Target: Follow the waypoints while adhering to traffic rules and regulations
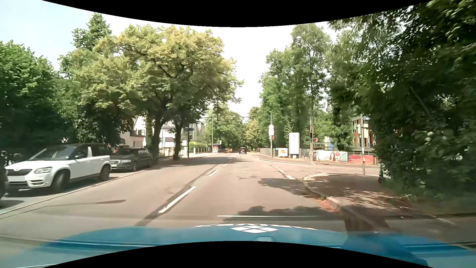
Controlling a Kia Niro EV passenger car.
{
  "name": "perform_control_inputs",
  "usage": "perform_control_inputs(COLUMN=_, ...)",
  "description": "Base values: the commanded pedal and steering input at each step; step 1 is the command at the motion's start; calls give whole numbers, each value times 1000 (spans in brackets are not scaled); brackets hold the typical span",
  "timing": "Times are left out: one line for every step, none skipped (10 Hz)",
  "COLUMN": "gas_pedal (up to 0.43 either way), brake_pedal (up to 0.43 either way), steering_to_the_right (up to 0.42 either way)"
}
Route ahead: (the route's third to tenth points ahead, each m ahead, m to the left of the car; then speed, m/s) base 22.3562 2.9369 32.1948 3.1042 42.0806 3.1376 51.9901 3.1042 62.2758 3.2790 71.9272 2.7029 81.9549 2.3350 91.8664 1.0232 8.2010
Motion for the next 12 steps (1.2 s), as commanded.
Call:
perform_control_inputs(gas_pedal=157, brake_pedal=0, steering_to_the_right=-5)
perform_control_inputs(gas_pedal=157, brake_pedal=0, steering_to_the_right=-5)
perform_control_inputs(gas_pedal=157, brake_pedal=0, steering_to_the_right=-5)
perform_control_inputs(gas_pedal=157, brake_pedal=0, steering_to_the_right=-5)
perform_control_inputs(gas_pedal=157, brake_pedal=0, steering_to_the_right=-5)
perform_control_inputs(gas_pedal=157, brake_pedal=0, steering_to_the_right=-6)
perform_control_inputs(gas_pedal=157, brake_pedal=0, steering_to_the_right=-6)
perform_control_inputs(gas_pedal=157, brake_pedal=0, steering_to_the_right=-6)
perform_control_inputs(gas_pedal=157, brake_pedal=0, steering_to_the_right=-7)
perform_control_inputs(gas_pedal=157, brake_pedal=0, steering_to_the_right=-7)
perform_control_inputs(gas_pedal=157, brake_pedal=0, steering_to_the_right=-7)
perform_control_inputs(gas_pedal=169, brake_pedal=0, steering_to_the_right=-7)
